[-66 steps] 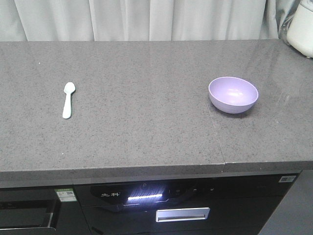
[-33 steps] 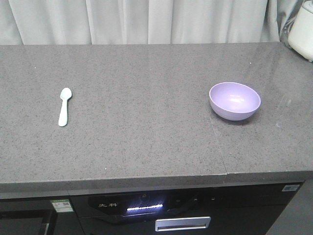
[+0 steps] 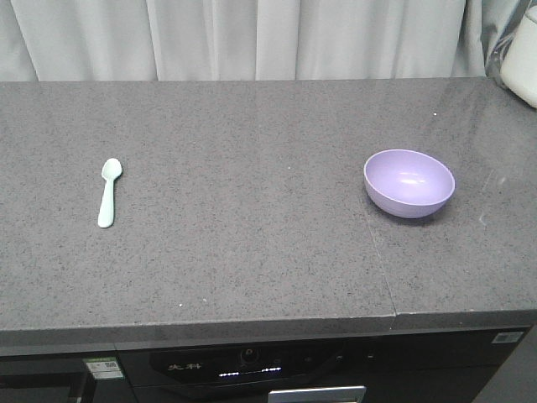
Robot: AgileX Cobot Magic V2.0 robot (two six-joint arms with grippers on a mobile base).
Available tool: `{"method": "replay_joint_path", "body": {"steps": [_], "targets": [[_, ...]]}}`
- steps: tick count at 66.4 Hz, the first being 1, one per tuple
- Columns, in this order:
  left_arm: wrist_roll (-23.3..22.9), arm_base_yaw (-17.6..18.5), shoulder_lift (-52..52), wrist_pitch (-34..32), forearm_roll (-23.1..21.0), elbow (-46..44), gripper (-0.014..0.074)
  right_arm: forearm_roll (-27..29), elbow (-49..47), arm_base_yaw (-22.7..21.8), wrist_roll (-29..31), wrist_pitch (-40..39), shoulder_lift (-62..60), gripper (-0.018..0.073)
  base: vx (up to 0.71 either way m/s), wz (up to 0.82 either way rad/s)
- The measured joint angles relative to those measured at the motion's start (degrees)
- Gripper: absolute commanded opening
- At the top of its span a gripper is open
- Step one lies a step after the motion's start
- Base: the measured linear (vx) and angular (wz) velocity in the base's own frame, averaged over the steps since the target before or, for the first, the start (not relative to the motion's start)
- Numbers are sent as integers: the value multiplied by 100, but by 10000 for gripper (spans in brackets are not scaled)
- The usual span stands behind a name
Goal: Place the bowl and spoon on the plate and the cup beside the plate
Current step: 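Finish approach, stopping with spoon and bowl in front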
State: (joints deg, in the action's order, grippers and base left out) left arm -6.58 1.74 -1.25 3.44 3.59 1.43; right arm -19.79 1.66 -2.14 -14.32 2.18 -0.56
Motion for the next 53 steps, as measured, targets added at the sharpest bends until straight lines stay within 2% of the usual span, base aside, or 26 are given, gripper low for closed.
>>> {"method": "replay_joint_path", "body": {"steps": [53], "targets": [[0,0,0,0,0,0,-6,0,0,0,0,0,0,-2,4,1]]}}
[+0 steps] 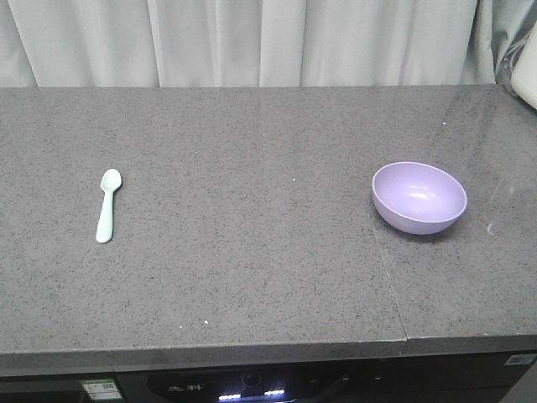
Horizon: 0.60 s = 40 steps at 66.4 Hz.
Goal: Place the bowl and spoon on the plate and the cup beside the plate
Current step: 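Finish approach, stopping with spoon and bowl in front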
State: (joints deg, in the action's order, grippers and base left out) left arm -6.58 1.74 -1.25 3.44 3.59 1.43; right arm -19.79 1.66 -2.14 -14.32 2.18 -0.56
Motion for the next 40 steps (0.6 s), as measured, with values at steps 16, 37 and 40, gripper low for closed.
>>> {"method": "replay_joint_path", "body": {"steps": [16,37,40], "targets": [[0,0,0,0,0,0,-6,0,0,0,0,0,0,-2,3,0],[0,0,0,0,0,0,-6,0,0,0,0,0,0,-2,2,0],[0,0,0,0,0,0,-6,0,0,0,0,0,0,-2,2,0]]}}
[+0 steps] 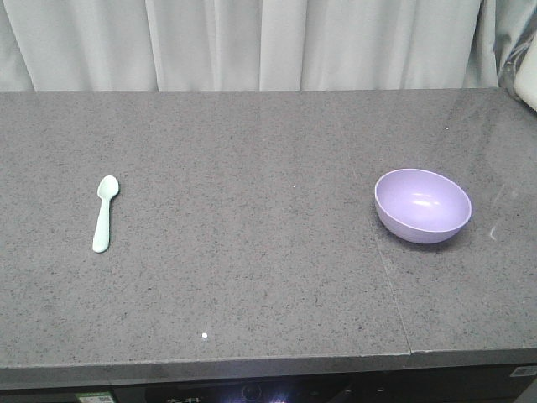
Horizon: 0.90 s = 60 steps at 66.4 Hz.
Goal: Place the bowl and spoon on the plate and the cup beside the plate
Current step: 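Finish approach, stopping with spoon and bowl in front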
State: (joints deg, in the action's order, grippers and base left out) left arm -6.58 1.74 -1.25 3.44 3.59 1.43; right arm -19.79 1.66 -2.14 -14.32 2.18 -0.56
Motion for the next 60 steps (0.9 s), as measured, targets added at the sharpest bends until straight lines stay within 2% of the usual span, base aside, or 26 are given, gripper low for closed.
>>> {"method": "replay_joint_path", "body": {"steps": [60], "targets": [[0,0,0,0,0,0,-6,0,0,0,0,0,0,-2,1,0]]}}
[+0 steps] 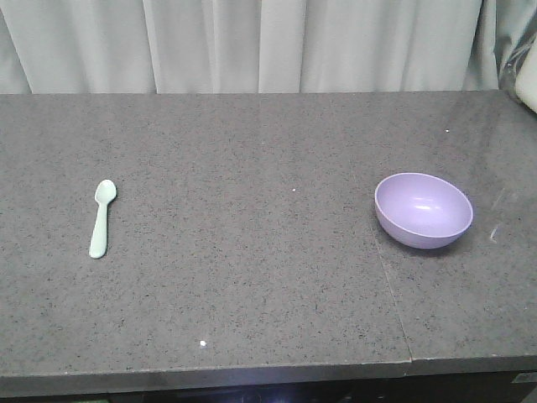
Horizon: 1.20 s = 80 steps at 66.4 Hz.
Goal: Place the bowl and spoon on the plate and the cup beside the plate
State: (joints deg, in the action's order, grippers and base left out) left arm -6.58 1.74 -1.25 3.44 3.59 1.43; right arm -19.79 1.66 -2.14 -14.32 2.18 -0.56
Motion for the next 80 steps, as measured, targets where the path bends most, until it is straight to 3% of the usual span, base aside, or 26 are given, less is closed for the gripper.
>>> {"method": "replay_joint_path", "body": {"steps": [80], "targets": [[0,0,0,0,0,0,-6,0,0,0,0,0,0,-2,0,0]]}}
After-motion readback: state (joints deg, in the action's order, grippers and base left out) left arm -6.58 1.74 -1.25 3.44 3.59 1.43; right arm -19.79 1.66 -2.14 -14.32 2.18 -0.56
